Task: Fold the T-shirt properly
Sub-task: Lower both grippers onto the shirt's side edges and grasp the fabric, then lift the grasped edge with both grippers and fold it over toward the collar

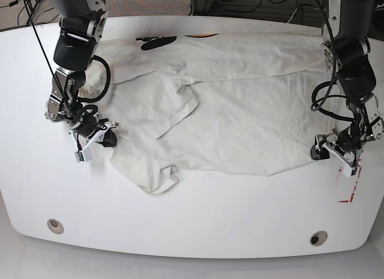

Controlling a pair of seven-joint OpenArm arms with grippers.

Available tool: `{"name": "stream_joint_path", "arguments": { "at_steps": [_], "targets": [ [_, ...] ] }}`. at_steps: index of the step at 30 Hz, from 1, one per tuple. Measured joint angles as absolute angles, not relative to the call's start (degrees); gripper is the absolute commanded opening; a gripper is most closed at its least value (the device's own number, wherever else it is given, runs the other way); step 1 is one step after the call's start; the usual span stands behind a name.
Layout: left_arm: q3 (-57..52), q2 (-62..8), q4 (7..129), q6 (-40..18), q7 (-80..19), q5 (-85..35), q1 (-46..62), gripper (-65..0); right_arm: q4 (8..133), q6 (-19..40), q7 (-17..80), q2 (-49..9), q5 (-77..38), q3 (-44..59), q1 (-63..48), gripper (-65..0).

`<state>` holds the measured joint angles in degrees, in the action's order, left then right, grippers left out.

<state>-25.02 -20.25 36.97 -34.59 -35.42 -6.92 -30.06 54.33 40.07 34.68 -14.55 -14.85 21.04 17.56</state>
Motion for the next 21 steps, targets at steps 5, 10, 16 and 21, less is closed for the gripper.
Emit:
{"name": "stream_joint_path", "arguments": {
  "at_steps": [5,10,16,21],
  "targets": [
    [-25.0,-20.0,35.2,-34.6,-34.5,-7.1,-31.0,-21.9,54.3,40.1,34.7,-14.6,-14.9,21.0,17.5,-63.4],
    [-25.0,-18.4,35.2,-34.3,-34.3,-6.9,-31.1,-47.8,54.3,40.1,34.7,-14.6,-14.8,21.0,17.5,-63.7],
    [-21.1,-17.8,35.2,-34.5,-34.5,-7.2,-31.1,-65.0,54.4,40.1,34.7,-14.6,-14.8,21.0,17.6,-63.7],
    [-18.5,-17.3,38.4,-34.5,-34.7,-6.9,-30.5,-65.0,57.7,40.1,37.3,-14.3,-13.4,20.8,17.3,-63.7]
  ]
}}
